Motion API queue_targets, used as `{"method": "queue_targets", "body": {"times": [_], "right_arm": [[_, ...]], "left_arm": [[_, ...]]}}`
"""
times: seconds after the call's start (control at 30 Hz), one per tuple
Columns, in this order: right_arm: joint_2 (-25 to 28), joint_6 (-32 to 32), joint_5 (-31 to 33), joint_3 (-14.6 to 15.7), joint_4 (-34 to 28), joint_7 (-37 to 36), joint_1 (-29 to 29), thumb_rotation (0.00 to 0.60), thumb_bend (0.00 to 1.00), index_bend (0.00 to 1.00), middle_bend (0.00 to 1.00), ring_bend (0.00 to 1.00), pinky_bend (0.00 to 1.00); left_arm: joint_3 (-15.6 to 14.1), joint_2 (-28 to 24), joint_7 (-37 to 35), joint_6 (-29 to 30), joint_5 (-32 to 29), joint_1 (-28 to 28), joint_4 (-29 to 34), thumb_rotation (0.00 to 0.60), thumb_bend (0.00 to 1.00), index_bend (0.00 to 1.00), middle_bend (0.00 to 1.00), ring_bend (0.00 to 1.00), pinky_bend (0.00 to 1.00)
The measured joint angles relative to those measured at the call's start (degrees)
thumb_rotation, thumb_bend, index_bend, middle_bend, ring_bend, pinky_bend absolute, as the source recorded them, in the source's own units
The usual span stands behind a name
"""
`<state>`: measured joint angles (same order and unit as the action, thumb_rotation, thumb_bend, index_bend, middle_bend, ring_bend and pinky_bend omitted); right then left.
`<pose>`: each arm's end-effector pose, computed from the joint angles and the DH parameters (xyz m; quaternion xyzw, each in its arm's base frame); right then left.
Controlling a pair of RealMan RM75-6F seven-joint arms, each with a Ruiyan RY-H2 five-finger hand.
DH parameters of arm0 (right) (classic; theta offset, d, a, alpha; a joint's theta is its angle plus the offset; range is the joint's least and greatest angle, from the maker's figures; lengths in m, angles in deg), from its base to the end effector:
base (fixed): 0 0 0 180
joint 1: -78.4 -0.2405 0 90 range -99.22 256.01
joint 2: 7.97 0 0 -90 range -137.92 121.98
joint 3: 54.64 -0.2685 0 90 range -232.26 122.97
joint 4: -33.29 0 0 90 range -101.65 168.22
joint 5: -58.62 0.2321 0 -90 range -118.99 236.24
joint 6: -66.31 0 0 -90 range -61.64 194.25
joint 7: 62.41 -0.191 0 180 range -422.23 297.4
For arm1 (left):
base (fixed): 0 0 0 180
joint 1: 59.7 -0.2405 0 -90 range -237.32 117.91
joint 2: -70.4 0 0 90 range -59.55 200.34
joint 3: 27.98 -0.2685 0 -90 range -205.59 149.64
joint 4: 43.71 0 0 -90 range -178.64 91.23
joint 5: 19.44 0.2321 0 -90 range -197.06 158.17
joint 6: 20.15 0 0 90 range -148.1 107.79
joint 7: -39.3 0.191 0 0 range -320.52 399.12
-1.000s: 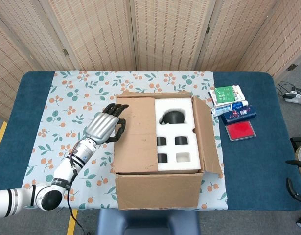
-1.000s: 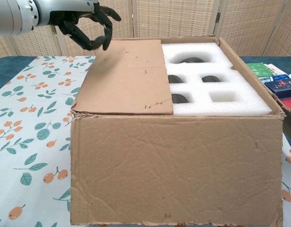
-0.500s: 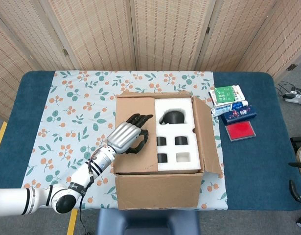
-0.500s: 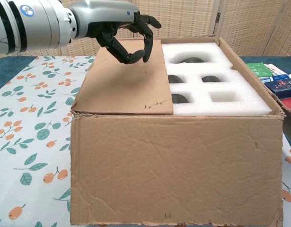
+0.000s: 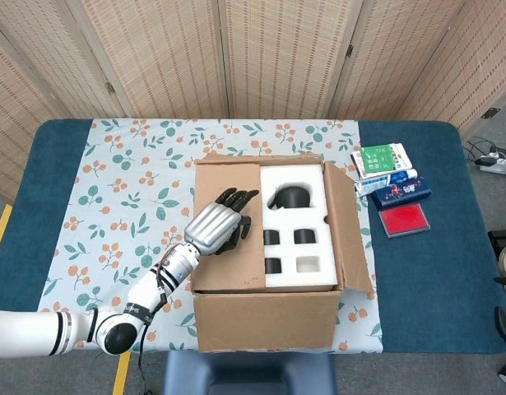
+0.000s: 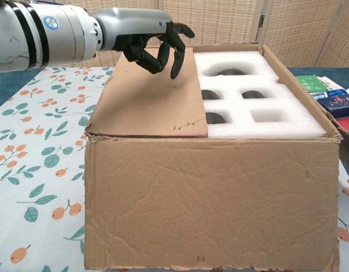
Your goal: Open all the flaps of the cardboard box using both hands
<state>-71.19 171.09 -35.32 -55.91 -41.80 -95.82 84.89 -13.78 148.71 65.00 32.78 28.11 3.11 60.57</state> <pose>-0.3694 -0.1474 0.2198 0.5156 -0.3892 0.5300 0.5493 0.0196 0.3947 -0.0188 -0.7861 -0.3373 -0.4161 0.3083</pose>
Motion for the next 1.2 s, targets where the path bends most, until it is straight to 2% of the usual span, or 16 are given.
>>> {"method": "queue_targets", "body": {"times": [0.27,0.5,0.77,1.2], "right_arm": [[0.0,-0.4,-0.3,0.1,-0.1,0.0,0.0,0.281,0.53,0.31,0.0,0.0,0.0],[-0.1,-0.5,0.0,0.6,0.4,-0.8,0.6,0.279,0.53,0.31,0.0,0.0,0.0],[-0.4,0.1,1.2,0.6,2.1,-3.2,2.0,0.281,0.53,0.31,0.0,0.0,0.0],[-0.9,0.0,3.0,0.2,4.6,-6.1,3.5,0.279,0.53,0.31,0.0,0.0,0.0]], "left_arm": [[0.2,3.0,0.4,-0.4,0.8,2.0,-0.9,0.6,1.0,0.62,0.01,0.0,0.0],[2.0,5.1,2.2,-0.1,-1.2,4.8,-2.7,0.6,1.0,0.62,0.01,0.0,0.0],[3.4,8.4,1.6,-2.3,-4.1,7.8,-9.4,0.6,1.0,0.62,0.01,0.0,0.0],[3.2,13.8,-1.3,-6.4,-3.5,10.9,-19.0,0.6,1.0,0.62,0.01,0.0,0.0]]}}
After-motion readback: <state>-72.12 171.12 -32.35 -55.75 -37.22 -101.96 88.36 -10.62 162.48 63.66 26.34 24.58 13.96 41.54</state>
